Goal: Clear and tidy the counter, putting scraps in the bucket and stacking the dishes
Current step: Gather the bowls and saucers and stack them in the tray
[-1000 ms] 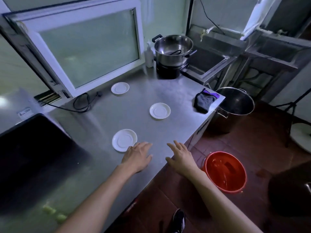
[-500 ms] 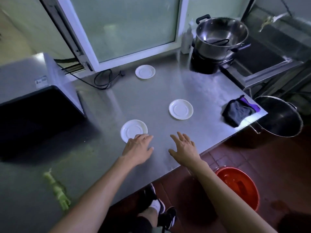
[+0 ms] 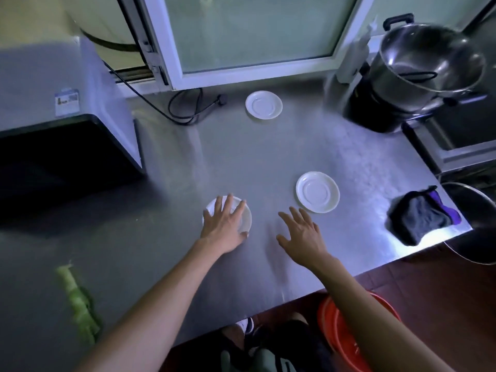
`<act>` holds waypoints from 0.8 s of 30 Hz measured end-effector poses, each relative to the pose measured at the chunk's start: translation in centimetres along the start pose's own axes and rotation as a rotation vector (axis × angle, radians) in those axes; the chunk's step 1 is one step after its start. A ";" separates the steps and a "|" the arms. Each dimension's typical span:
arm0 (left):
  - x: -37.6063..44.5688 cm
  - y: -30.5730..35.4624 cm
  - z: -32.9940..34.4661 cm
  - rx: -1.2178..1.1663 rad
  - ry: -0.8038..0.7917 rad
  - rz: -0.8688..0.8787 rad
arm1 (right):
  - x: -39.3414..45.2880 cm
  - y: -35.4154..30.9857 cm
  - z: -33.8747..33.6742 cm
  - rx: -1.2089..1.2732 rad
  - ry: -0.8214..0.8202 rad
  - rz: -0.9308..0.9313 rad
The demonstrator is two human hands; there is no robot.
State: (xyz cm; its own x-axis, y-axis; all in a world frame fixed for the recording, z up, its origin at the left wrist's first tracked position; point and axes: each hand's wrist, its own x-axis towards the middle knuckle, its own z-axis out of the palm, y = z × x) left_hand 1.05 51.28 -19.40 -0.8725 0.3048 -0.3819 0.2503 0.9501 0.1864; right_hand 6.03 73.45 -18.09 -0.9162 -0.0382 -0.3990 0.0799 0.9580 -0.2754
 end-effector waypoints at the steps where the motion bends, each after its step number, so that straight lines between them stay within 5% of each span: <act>1: 0.4 -0.2 0.2 0.011 -0.018 -0.014 | 0.3 0.0 0.0 0.002 0.006 -0.005; 24: 4.0 1.6 2.1 0.010 -0.056 -0.211 | 6.4 3.7 -1.4 -0.008 -0.048 -0.193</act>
State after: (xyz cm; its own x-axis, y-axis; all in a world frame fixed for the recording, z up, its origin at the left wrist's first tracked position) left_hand -1.16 54.17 -22.56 -0.8816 0.1017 -0.4609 0.0687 0.9938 0.0878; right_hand -0.11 77.19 -20.45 -0.8945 -0.2349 -0.3805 -0.0990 0.9338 -0.3437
